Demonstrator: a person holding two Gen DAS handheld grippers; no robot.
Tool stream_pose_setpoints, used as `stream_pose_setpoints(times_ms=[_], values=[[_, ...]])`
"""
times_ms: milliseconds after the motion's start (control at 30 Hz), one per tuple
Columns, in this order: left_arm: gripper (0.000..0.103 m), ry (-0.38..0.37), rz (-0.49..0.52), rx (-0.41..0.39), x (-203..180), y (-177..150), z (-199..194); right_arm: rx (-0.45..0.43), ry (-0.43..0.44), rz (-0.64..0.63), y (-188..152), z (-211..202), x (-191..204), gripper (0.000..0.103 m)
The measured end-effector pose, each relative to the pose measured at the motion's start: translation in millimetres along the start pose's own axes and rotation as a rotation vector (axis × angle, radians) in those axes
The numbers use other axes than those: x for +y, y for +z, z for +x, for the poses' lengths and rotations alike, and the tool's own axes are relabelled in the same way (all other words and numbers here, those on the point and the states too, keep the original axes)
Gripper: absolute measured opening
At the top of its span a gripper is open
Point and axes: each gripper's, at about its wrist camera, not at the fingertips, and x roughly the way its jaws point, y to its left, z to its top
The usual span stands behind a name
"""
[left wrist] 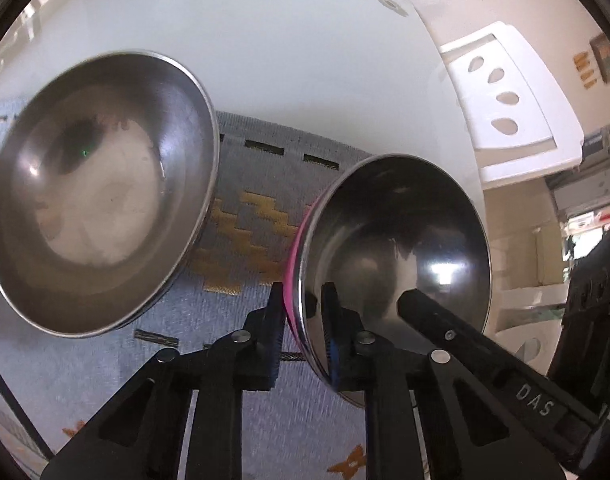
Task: Organize plates and bowls
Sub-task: 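Close the left gripper on the pink bowl rim while the right gripper grips it too, then lift and carry the pink steel bowl with both grippers over the pink plastic bowl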
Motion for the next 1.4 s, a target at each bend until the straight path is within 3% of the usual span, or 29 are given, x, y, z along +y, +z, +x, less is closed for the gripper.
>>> stream_pose_setpoints(times_ms=[167, 200, 300, 500, 867, 1100, 1400], values=[[0.012, -0.012, -0.004, -0.019, 0.8, -0.4, -0.3, -0.008, 0.024, 0.017, -0.9, -1.3, -4.9, 0.021], [0.012, -0.008, 0.004, -0.023, -0.7, -1.0, -0.8, -0.001, 0.039, 0.027, -1.7, -1.2, -5.3, 0.020], [0.012, -0.011, 0.009, -0.018, -3.5, -2.2, -0.9, -0.012, 0.000, 0.009, -4.6, -5.5, -2.8, 0.020], [0.012, -0.048, 0.013, -0.031, -3.6, -7.8, -14.1, -0.034, 0.020, 0.026, -7.4, -20.4, 1.5, 0.020], [0.012, -0.063, 0.039, -0.088, 19.3, -14.9, -81.5, -0.092, 0.050, 0.011, -28.1, -55.8, 56.0, 0.020], [0.013, -0.052, 0.029, -0.123, 60.3, -15.8, -122.9, -0.104, 0.071, -0.024, -54.8, -58.5, 117.4, 0.020], [0.014, -0.037, -0.034, -0.166, 136.4, -17.5, -165.8, -0.083, 0.087, -0.101, -92.0, -31.3, 197.5, 0.020]])
